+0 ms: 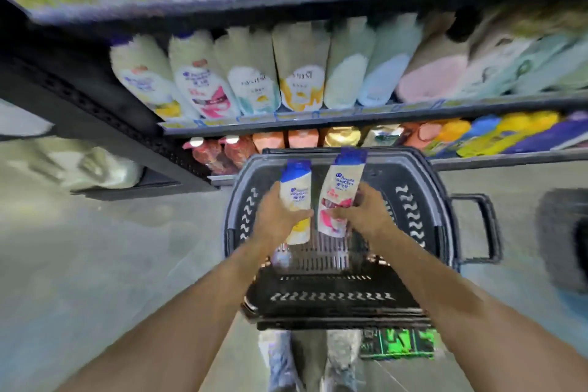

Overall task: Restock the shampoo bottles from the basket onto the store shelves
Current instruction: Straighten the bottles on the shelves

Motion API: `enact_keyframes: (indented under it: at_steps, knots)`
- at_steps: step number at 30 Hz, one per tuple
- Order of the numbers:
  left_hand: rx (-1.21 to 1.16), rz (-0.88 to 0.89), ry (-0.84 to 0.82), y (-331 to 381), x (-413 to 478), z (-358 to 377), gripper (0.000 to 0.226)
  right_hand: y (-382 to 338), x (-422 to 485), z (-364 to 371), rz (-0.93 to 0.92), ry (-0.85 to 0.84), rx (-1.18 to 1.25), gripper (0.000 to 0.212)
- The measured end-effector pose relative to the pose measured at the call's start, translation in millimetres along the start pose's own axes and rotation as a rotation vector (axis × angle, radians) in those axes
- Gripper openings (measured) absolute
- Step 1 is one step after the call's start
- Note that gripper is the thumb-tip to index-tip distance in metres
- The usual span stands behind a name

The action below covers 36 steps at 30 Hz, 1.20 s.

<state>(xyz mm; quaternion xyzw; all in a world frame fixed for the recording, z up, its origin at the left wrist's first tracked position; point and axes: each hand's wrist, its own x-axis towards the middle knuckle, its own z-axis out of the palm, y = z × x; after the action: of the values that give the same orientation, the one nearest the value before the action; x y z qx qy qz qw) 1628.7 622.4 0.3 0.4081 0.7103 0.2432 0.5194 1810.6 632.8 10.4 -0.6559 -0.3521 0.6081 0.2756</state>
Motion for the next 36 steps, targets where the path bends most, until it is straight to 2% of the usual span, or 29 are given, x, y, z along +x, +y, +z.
enact_keyframes:
  at_steps: [4,8,14,17,23,27,31,36]
  knots:
    - [-0.009,0.119,0.043,121,-91,-77,0.049,-137,-96,-16,-0.161,-0.066,0.015,0.046]
    - [-0.088,0.322,0.127,247,-185,-151,0.060,-273,-194,-22,-0.300,-0.079,0.066,0.052]
    - [-0.173,0.708,0.301,413,-289,-240,0.061,-467,-324,-21,-0.695,-0.108,0.070,0.048]
    - [-0.184,0.843,0.358,469,-323,-270,0.054,-532,-368,-21,-0.851,-0.127,0.063,0.046]
    - [-0.263,1.066,0.478,554,-386,-313,0.060,-619,-441,-36,-1.125,-0.149,0.018,0.045]
    - [-0.284,1.121,0.501,581,-405,-335,0.067,-653,-459,-39,-1.249,-0.143,-0.043,0.046]
    - [-0.232,1.153,0.572,601,-411,-368,0.077,-677,-469,-31,-1.297,-0.131,-0.059,0.051]
    - [-0.217,1.192,0.654,634,-416,-424,0.063,-707,-473,-3,-1.287,-0.110,-0.048,0.050]
